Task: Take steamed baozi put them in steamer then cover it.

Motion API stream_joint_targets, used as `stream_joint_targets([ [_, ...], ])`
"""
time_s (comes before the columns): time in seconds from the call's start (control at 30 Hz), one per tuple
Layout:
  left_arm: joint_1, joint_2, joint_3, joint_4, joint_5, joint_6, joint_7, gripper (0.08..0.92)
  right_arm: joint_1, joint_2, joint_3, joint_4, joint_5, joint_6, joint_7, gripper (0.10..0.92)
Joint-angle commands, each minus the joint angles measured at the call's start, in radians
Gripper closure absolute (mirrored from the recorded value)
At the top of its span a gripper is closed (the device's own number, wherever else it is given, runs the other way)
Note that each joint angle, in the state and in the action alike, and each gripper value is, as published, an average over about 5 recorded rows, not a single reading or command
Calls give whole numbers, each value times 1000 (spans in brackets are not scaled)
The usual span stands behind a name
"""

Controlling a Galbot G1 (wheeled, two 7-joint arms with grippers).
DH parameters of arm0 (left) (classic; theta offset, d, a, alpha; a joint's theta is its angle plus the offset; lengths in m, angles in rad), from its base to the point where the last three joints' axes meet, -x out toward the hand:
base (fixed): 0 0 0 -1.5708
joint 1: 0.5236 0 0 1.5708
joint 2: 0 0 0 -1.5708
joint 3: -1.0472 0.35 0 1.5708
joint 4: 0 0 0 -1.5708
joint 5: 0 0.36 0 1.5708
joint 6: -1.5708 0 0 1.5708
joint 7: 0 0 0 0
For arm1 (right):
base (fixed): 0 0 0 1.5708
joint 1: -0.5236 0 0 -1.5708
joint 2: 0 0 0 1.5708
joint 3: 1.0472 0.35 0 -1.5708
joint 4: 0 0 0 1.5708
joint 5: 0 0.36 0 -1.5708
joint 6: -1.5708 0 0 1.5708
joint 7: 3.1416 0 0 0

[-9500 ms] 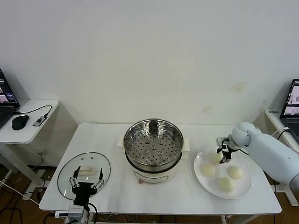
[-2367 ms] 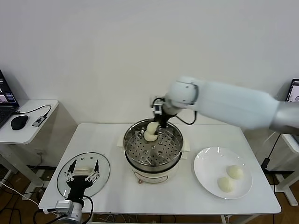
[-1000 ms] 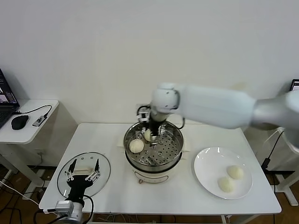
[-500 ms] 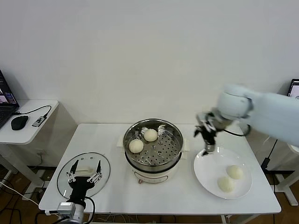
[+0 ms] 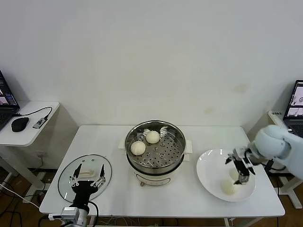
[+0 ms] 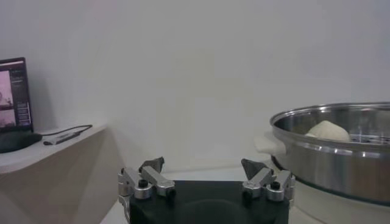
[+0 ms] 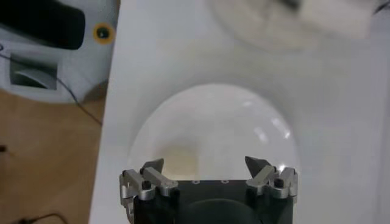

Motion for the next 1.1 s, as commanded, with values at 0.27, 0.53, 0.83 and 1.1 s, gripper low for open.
stream_joint_targets([
  [0.27,7,-3,-9,-3,4,-7,0,177,-366,50,249,-72,-144,34,77,203],
  [0.53,7,-3,-19,-2,3,-8,0,177,-325,133,217,-146,-151,36,99,203],
  [0.83,3,-7,-21,7,3,-10,-1,177,-313,160,206,-183,-159,29,103,203],
  [1.1,2,-9,-20,7,3,-10,-1,177,-315,166,208,-186,-153,17,97,288],
])
